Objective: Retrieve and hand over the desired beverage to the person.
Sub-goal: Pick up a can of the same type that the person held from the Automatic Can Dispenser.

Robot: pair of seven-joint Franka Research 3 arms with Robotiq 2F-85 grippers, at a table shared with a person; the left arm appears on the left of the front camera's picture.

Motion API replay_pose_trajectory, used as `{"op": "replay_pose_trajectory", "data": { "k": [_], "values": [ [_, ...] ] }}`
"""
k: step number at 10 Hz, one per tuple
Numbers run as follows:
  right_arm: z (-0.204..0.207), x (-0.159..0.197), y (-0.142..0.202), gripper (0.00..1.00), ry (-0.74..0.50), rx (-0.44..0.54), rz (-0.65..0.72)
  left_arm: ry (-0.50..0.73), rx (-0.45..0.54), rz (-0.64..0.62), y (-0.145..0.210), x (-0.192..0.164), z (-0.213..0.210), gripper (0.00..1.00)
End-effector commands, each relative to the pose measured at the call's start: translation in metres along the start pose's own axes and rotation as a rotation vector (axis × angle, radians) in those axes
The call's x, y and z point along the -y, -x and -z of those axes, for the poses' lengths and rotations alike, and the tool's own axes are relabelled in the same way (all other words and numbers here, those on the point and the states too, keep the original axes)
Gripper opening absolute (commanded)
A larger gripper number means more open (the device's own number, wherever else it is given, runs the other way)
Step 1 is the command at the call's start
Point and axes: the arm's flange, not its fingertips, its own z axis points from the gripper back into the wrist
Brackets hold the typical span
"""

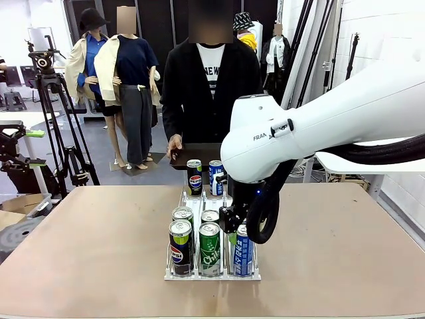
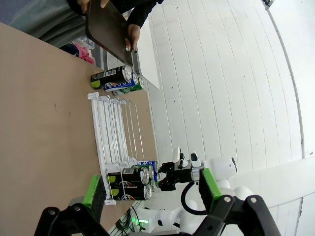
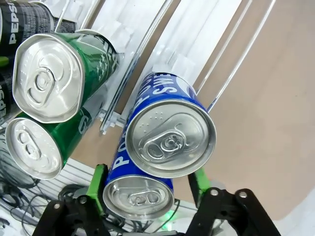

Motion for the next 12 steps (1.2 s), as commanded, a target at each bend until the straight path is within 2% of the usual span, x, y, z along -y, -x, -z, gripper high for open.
{"op": "replay_pose_trajectory", "data": {
  "k": [1, 5, 6, 7, 12],
  "values": [
    [0.0025, -0.0019, -0.0064, 0.6, 0.016, -0.012, 0.006, 0.0, 0.0, -0.001, 0.0001, 0.0013, -0.0006, 1.0],
    [0.0038, 0.0016, -0.0053, 0.16, -0.016, -0.022, 0.017, 0.0, 0.0, -0.001, 0.0001, 0.0013, -0.0006, 1.0],
    [0.0036, 0.0035, -0.0032, 0.11, -0.031, -0.019, 0.041, 0.0, 0.0, -0.001, 0.0001, 0.0013, -0.0006, 1.0],
    [0.0008, 0.0007, -0.0008, 0.11, -0.004, -0.004, 0.003, 0.0, 0.0, -0.001, 0.0001, 0.0013, -0.0006, 1.0],
    [0.0008, 0.0007, -0.0008, 0.11, -0.004, -0.004, 0.003, 0.0, 0.0, -0.001, 0.0001, 0.0013, -0.0006, 1.0]
  ]
}}
